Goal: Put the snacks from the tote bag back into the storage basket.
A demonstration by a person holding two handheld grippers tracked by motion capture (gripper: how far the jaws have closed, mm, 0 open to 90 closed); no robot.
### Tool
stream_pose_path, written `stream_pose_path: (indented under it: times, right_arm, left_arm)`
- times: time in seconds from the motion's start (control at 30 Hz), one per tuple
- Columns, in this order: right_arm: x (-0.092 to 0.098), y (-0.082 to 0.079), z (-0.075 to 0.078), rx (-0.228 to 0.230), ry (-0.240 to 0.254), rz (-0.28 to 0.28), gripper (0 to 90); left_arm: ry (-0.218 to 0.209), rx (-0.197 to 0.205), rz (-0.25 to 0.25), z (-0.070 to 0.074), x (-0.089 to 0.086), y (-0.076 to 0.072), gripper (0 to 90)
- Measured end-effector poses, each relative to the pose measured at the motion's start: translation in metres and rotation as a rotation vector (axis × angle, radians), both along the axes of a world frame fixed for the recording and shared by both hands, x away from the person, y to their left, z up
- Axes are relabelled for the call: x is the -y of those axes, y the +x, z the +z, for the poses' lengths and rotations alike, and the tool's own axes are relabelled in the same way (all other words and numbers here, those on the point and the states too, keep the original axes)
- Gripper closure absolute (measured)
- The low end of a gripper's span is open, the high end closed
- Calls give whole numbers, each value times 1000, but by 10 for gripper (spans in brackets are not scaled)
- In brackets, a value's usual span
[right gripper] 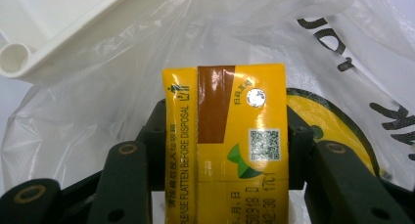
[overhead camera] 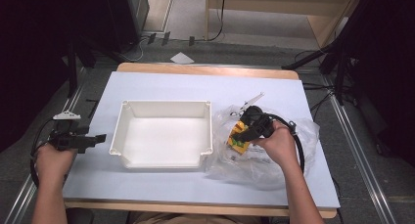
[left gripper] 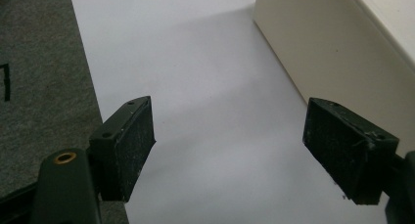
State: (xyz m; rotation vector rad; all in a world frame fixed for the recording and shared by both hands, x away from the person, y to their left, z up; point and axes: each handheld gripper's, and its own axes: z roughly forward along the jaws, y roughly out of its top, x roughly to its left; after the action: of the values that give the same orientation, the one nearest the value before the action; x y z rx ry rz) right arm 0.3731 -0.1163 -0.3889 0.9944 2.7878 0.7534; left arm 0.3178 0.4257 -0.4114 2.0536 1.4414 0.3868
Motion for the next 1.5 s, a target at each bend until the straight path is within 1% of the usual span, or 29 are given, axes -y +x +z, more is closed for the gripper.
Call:
stream_pose_path:
  times: [0.17,0.4,0.5,0.63,0.73,0.8,0.97,1.0,1.03,1.13,1.17,1.23,1.37,1.47,1.5]
  right_arm:
    - [3,-1,4,8,17,-2,540]
    - [8,-6,17,30,33,-9,540]
    - [8,-8,23,45,38,-9,540]
    - [6,-12,28,51,46,-4,540]
    - [4,-14,31,49,38,0,540]
    - [2,-15,33,54,37,1,540]
    - [-3,-16,39,60,20,1,539]
    - [-4,-16,41,67,17,8,539]
    - [-6,-15,44,68,23,4,539]
    - [-7,-14,48,70,29,9,539]
    - [-8,-12,52,76,25,11,539]
    - [-9,-11,53,82,22,17,539]
    - [-13,-8,61,87,18,30,539]
    - [-17,-5,66,91,20,37,539]
    - [-18,-5,67,92,18,41,539]
  left_arm:
    - [-7,-7,-1,-1,0,1,205]
    - [-9,-16,-8,-3,3,4,205]
    - [-5,-30,-12,-3,4,6,205]
    - [-10,-34,-7,-3,2,7,205]
    - [-15,-30,-14,-3,3,8,205]
    - [-17,-28,-8,-3,4,8,205]
    - [-15,-33,-15,-4,4,10,205]
    - [-16,-32,-16,-4,4,10,205]
    - [-16,-31,-17,-4,4,11,205]
    - [-16,-34,-20,-4,5,11,205]
    - [-16,-32,-19,-5,5,11,205]
    - [-15,-30,-21,-5,6,12,205]
    - [-15,-31,-24,-5,6,13,205]
    - [-28,-30,-22,-5,5,13,205]
    - [-27,-29,-19,-5,5,13,205]
